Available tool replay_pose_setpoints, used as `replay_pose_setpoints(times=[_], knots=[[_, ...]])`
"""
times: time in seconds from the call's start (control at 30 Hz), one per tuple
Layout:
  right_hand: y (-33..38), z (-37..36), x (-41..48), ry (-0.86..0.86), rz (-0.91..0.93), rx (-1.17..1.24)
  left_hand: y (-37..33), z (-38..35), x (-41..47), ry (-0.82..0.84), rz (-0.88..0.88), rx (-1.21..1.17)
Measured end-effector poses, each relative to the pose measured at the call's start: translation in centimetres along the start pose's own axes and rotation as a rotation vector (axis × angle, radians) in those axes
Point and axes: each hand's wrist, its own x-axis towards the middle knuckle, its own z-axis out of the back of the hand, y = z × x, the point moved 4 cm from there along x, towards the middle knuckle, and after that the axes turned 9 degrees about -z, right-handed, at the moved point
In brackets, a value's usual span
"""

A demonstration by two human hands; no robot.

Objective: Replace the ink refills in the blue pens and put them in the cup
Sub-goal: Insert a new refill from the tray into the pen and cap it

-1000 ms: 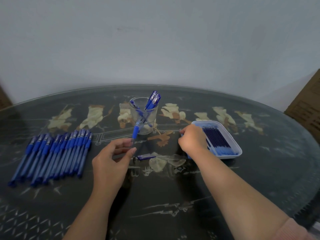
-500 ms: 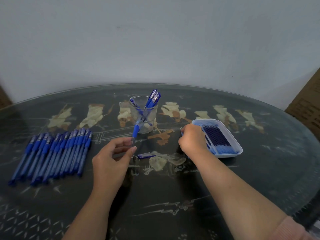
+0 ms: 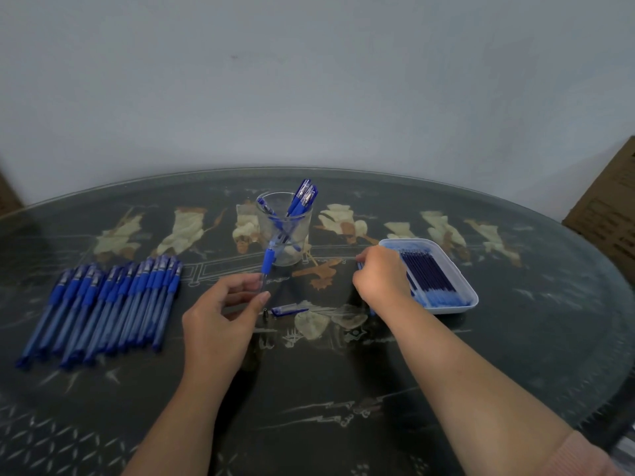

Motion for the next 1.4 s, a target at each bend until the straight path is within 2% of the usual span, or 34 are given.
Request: replay_pose_setpoints(times=[0.17,0.3,0.43,0.7,0.87,0.93,1.03,1.13,1.3,1.4], knots=[[-1.8,2.1,0.7,-0.099,-0.057,0.207,0.0,0.0,-0.1,-0.011,-0.005,0.005],[-5.0,2.5,2.0,-0.063,-0.145,0.071,-0.5,-0.2,-0.1,0.006,-0.050,0.031],[-6.0,1.8,2.5,-0.020,-0.110,-0.047,-1.0,-0.5,-0.3,0.024,-0.068,0.032],[-6.5,1.2,3.4,-0.009,-0.153,0.000,-1.3,-0.7,-0.6,0.052,-0.097,0.043],[-6.1,2.0,2.9,0.011,-0.112,0.036,-1.1,-0.8,-0.6,0.053,-0.094,0.038],[-5.3,2.9,2.4,-0.009,-0.092,0.157,-1.1,-0.8,-0.6,0.061,-0.096,0.044],[-3.9,3.9,1.0,-0.002,-0.100,0.466,-1.1,-0.9,-0.7,0.071,-0.096,0.048],[-2.1,4.4,-1.3,0.112,-0.093,0.734,-1.3,-1.1,-0.7,0.094,-0.095,0.037],[0.1,3.8,-5.3,0.332,-0.130,1.006,-1.3,-1.6,-0.8,0.120,-0.094,0.023],[0.5,3.1,-6.7,0.402,-0.165,1.163,-1.2,-1.7,-0.8,0.124,-0.136,0.037]])
